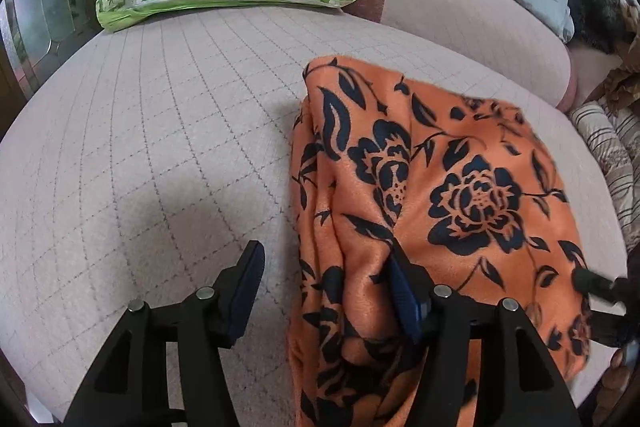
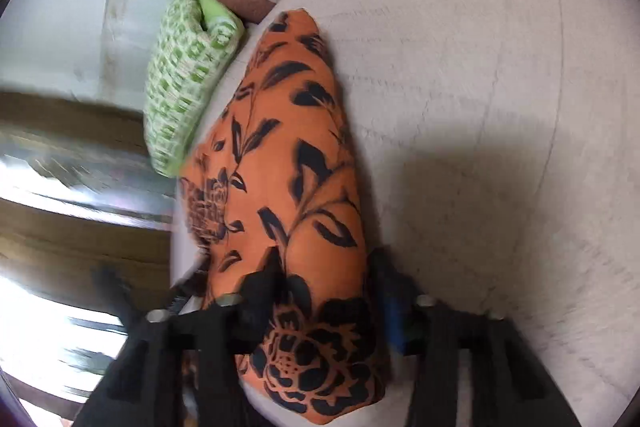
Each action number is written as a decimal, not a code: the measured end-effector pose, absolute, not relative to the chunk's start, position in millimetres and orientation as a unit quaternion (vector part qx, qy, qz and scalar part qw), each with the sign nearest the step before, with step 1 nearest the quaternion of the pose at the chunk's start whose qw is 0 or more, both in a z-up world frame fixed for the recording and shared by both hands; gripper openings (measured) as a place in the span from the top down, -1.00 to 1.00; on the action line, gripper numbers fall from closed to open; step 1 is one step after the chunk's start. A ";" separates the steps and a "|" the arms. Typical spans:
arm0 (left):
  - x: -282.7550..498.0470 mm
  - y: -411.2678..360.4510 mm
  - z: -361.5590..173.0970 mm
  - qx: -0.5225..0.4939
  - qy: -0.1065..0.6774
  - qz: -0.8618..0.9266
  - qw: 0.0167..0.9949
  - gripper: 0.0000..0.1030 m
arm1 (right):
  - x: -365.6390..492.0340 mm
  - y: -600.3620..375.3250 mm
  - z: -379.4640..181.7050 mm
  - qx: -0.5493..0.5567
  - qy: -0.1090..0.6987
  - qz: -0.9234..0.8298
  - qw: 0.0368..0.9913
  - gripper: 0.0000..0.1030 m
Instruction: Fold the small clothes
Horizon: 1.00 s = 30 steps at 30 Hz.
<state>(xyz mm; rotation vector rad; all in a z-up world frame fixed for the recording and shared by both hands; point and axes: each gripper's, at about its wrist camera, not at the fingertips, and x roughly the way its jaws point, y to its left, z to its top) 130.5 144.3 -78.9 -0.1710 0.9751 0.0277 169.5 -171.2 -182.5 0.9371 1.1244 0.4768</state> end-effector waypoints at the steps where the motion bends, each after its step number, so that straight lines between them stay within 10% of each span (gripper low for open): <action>1: 127.6 143.9 -73.3 -0.077 0.465 0.015 0.882 -0.18 | 169.1 -177.5 -170.2 0.425 0.489 0.221 0.729 -0.23; 10: 105.2 129.7 -92.5 -0.065 0.463 -0.004 0.884 -0.22 | 248.9 -183.4 -162.6 0.406 0.486 0.210 0.745 -0.39; 11: 103.3 135.4 -96.7 -0.087 0.461 -0.007 0.883 -0.23 | 260.6 -180.2 -174.3 0.407 0.496 0.206 0.739 -0.34; 12: 103.0 138.2 -97.9 -0.096 0.461 -0.010 0.882 -0.25 | 267.0 -170.8 -178.3 0.402 0.502 0.215 0.735 0.43; 16: 101.9 141.4 -104.0 -0.093 0.459 -0.019 0.883 -0.34 | 259.1 -154.8 -165.4 0.349 0.476 0.202 0.782 0.50; 19: 104.1 152.3 -100.2 -0.126 0.462 -0.030 0.877 -0.31 | 262.1 -165.0 -191.1 0.376 0.505 0.181 0.756 0.23; 21: 103.1 160.9 -87.3 -0.140 0.445 -0.043 0.884 -0.31 | 251.5 -168.2 -168.9 0.350 0.485 0.164 0.785 -0.31; 26: 142.4 190.4 -72.4 -0.171 0.432 -0.061 0.883 -0.24 | 214.3 -145.2 -107.9 0.260 0.430 0.225 0.835 -0.31; 30: 191.8 194.5 -83.3 -0.189 0.471 -0.089 0.857 0.27 | 193.7 -102.2 -101.4 0.202 0.441 0.288 0.826 -0.31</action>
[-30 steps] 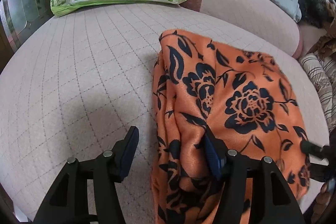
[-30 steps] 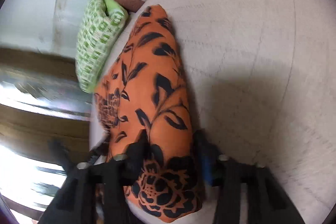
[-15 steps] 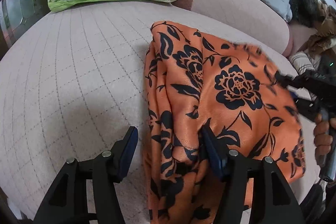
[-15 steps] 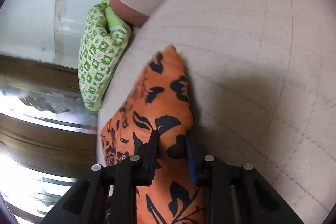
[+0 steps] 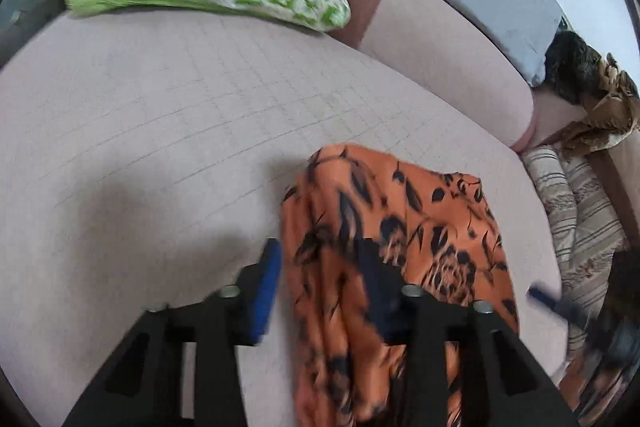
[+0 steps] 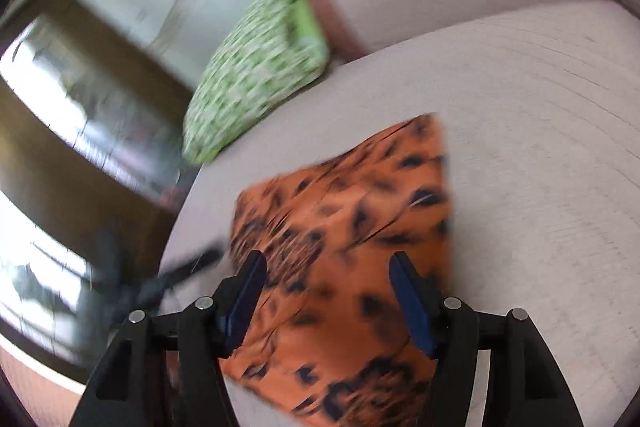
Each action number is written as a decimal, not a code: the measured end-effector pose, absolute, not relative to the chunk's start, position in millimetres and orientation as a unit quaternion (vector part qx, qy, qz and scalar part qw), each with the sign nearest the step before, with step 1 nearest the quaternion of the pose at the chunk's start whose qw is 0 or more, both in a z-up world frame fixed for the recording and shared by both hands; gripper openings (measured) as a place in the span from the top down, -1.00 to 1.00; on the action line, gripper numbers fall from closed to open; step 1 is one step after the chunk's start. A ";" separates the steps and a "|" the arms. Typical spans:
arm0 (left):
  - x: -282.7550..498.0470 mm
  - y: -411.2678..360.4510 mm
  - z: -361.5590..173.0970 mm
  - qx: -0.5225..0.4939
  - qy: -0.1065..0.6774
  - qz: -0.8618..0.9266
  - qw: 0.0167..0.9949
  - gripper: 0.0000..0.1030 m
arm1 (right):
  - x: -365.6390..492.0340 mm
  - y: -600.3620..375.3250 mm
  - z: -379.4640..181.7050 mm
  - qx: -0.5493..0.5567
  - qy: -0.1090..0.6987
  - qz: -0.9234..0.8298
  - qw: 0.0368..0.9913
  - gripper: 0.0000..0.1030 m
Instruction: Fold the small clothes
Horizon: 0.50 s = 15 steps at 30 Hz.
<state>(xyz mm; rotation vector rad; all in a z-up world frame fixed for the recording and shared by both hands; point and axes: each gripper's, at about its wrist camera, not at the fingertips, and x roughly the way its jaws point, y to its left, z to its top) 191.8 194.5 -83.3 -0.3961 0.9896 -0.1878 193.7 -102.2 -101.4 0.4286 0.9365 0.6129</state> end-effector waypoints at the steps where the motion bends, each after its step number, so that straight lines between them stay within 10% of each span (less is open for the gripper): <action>1: 199.6 195.3 -87.7 -0.205 0.476 -0.095 0.850 0.29 | 189.3 -96.7 -106.8 0.193 0.445 0.295 0.823 -0.31; 3: 210.8 194.3 -102.1 -0.208 0.497 -0.083 0.838 0.49 | 187.8 -87.8 -128.9 0.181 0.471 0.289 0.813 -0.31; 15: 138.5 176.3 -71.0 -0.143 0.438 -0.067 0.885 0.15 | 176.3 -105.8 -118.8 0.217 0.453 0.304 0.810 -0.35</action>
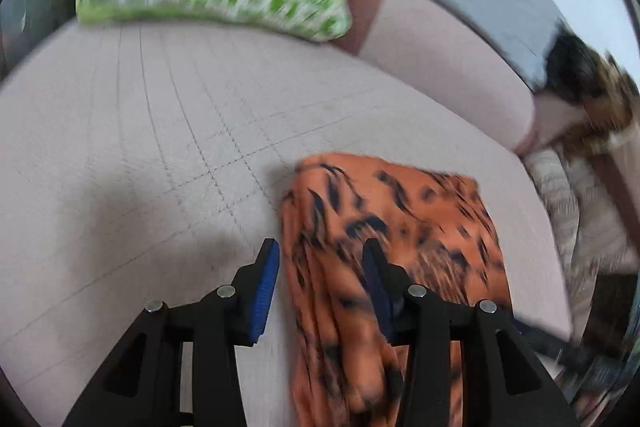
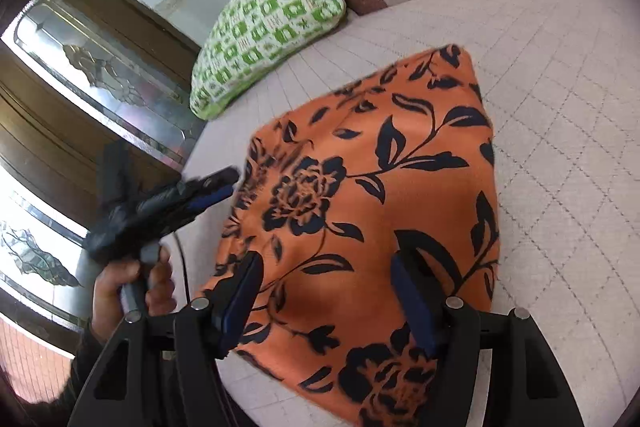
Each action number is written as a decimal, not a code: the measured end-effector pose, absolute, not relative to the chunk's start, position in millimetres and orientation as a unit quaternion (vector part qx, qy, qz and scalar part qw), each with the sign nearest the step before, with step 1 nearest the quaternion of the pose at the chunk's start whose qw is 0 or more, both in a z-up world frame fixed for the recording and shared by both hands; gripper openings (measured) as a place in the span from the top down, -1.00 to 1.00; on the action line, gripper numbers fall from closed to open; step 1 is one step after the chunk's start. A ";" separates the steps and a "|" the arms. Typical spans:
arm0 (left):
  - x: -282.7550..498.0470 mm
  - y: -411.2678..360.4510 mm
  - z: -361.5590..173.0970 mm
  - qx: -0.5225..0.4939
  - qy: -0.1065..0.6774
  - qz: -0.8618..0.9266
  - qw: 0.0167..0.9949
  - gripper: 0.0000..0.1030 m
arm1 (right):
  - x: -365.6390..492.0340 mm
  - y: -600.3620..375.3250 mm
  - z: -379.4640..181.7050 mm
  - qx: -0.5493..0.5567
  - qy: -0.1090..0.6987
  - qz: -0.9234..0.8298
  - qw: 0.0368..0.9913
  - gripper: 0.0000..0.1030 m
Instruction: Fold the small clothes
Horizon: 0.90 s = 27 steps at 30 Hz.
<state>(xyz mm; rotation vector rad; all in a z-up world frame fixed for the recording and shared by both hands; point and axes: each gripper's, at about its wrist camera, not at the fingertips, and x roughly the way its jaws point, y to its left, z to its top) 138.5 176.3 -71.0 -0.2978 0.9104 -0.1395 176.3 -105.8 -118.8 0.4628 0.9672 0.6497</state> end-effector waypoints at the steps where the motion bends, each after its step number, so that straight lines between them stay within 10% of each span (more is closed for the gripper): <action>1: 124.5 170.2 -69.6 -0.134 0.435 -0.073 0.888 0.15 | 172.6 -109.1 -115.6 0.223 0.446 0.307 0.811 -0.35; 11: 69.0 162.2 -113.5 -0.186 0.477 -0.060 0.857 0.41 | 166.2 -128.0 -123.4 0.283 0.455 0.301 0.789 -0.45; 27: 52.9 135.4 -79.3 -0.091 0.431 -0.049 0.897 -0.11 | 143.6 -177.6 -147.3 0.354 0.498 0.254 0.750 -0.52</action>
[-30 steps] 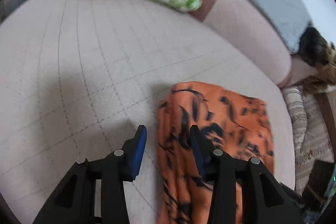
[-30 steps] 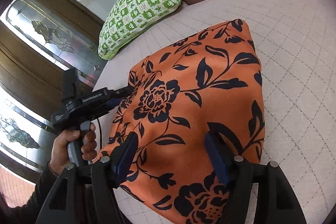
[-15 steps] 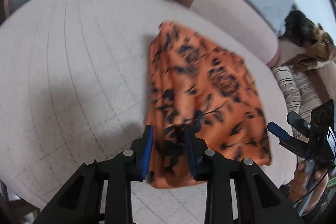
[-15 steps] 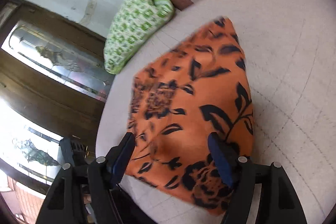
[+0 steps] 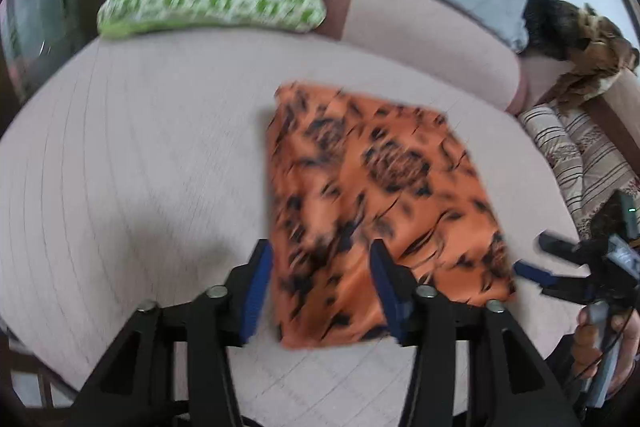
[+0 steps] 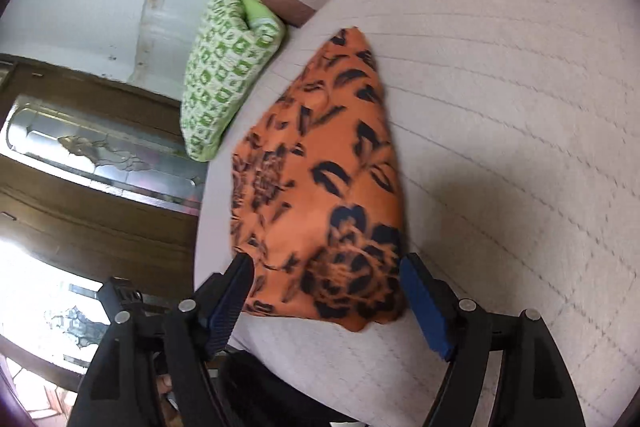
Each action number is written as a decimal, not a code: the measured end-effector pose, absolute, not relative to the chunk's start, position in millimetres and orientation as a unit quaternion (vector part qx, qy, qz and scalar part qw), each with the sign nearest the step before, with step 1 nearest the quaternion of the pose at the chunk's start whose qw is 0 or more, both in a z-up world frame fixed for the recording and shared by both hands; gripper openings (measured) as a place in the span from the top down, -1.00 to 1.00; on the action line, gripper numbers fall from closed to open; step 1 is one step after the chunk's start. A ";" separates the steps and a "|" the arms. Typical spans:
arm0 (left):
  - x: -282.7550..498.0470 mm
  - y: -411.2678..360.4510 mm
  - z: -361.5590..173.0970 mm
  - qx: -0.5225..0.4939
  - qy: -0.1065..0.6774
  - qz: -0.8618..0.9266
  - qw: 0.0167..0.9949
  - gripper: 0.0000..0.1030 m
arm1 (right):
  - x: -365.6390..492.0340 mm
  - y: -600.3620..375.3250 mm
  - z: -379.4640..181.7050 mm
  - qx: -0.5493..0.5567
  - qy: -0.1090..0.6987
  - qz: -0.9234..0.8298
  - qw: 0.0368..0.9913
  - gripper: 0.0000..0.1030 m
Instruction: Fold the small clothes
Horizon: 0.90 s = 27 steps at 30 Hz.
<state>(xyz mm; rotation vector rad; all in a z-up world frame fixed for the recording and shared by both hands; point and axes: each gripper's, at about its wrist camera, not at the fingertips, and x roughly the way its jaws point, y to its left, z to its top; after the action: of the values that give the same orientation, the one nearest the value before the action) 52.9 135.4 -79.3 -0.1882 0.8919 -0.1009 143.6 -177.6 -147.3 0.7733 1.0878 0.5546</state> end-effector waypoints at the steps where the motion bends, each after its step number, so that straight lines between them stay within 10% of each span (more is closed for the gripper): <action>1: 60.5 131.2 -79.8 -0.086 0.429 -0.049 0.898 -0.13 | 146.3 -175.7 -154.7 0.356 0.512 0.246 0.742 -0.52; 4: 79.6 118.9 -86.7 -0.068 0.433 -0.059 0.897 -0.13 | 144.7 -173.4 -188.4 0.410 0.550 0.246 0.685 -0.50; 7: 87.1 107.2 -99.6 -0.031 0.443 -0.051 0.894 -0.13 | 141.4 -171.6 -187.1 0.379 0.551 0.231 0.707 0.29; 11: 95.8 101.5 -130.2 -0.001 0.469 -0.031 0.883 -0.15 | 137.7 -170.3 -186.2 0.348 0.550 0.224 0.726 0.40; 18: 92.7 108.6 -113.8 -0.014 0.455 -0.045 0.889 -0.15 | 136.9 -194.6 -175.4 0.380 0.510 0.241 0.733 -0.34; 27: 108.7 106.8 -119.7 -0.022 0.467 -0.031 0.883 -0.15 | 204.4 -180.5 -165.9 0.340 0.510 0.219 0.759 -0.51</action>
<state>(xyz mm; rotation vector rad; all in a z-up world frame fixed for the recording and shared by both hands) 108.7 106.8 -119.7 -0.0452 0.9721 -0.0646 204.4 -180.5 -165.9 0.7394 1.1103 0.4769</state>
